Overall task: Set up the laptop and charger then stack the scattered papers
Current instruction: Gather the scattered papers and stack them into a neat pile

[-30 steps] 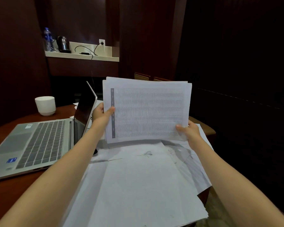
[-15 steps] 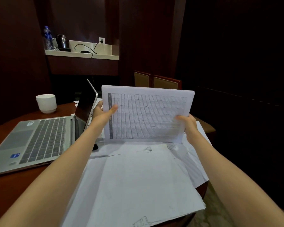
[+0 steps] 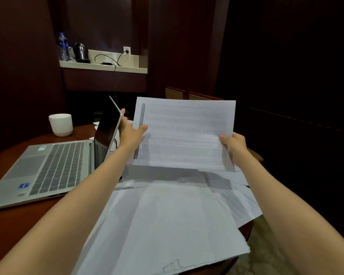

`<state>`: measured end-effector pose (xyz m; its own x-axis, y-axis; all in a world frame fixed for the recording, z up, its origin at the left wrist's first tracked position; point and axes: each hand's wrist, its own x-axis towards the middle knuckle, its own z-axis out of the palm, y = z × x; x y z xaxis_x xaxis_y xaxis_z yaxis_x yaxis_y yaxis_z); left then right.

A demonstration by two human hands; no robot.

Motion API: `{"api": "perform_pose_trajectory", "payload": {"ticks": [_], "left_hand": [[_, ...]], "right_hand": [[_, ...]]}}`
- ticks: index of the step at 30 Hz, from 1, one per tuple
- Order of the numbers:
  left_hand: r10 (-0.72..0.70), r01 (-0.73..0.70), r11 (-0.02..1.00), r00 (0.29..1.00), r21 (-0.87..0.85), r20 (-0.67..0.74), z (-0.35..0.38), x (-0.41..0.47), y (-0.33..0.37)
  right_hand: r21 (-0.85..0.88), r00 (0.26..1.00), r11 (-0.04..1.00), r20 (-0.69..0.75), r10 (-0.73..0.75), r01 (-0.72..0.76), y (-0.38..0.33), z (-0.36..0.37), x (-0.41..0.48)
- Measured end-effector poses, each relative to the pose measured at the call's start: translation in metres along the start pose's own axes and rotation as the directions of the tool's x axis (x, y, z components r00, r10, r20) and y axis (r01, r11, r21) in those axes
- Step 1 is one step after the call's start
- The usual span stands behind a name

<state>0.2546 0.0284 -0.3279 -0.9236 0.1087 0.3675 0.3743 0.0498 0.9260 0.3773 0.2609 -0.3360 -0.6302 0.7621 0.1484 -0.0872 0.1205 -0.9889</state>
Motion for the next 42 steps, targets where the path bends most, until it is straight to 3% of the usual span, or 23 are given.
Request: {"api": "perform_pose_trajectory", "payload": {"ticks": [3,6,9,13,18,22,26,28,31,37,42], "left_hand": [[0.143,-0.15,0.96,0.989,0.237,0.044,0.002,-0.007,-0.001],[0.303,-0.373,0.752,0.928,0.544,0.217,0.008,-0.012,-0.001],[0.355,-0.518,0.609,0.855,0.6,0.377,0.019,-0.013,0.007],[0.407,-0.584,0.501,0.81,0.638,0.422,0.028,-0.012,0.017],[0.111,-0.466,0.617,0.849,0.634,0.516,0.022,-0.015,0.022],[-0.037,-0.38,0.724,0.812,0.575,0.583,0.009,-0.017,0.021],[-0.232,-0.255,0.739,0.773,0.624,0.591,-0.004,-0.02,0.018],[-0.322,-0.225,0.723,0.726,0.653,0.607,-0.009,-0.021,0.013],[-0.407,-0.238,0.695,0.649,0.679,0.644,-0.015,-0.025,-0.001],[-0.503,-0.226,0.644,0.594,0.731,0.628,-0.017,-0.032,-0.022],[-0.562,-0.172,0.663,0.528,0.729,0.636,-0.016,-0.025,-0.028]], "right_hand": [[0.009,0.997,0.997,0.008,0.072,-0.072,0.002,-0.006,0.0],[-0.036,0.985,0.987,0.07,0.16,-0.158,0.008,-0.012,-0.001],[-0.126,0.946,0.967,0.213,0.243,-0.22,0.013,-0.019,-0.007],[-0.156,0.874,0.952,0.379,0.303,-0.262,0.019,-0.024,-0.017],[-0.165,0.818,0.933,0.45,0.36,-0.32,0.027,-0.03,-0.027],[-0.22,0.722,0.898,0.536,0.438,-0.381,0.031,-0.04,-0.032],[-0.248,0.652,0.891,0.611,0.448,-0.38,0.025,-0.044,-0.037],[-0.217,0.659,0.902,0.623,0.422,-0.372,0.021,-0.042,-0.038],[-0.312,0.698,0.915,0.596,0.397,-0.254,0.022,-0.031,-0.035],[-0.551,0.791,0.824,0.44,0.424,-0.135,0.039,-0.013,-0.036],[-0.715,0.738,0.691,0.409,0.537,-0.106,0.034,-0.01,-0.036]]}}
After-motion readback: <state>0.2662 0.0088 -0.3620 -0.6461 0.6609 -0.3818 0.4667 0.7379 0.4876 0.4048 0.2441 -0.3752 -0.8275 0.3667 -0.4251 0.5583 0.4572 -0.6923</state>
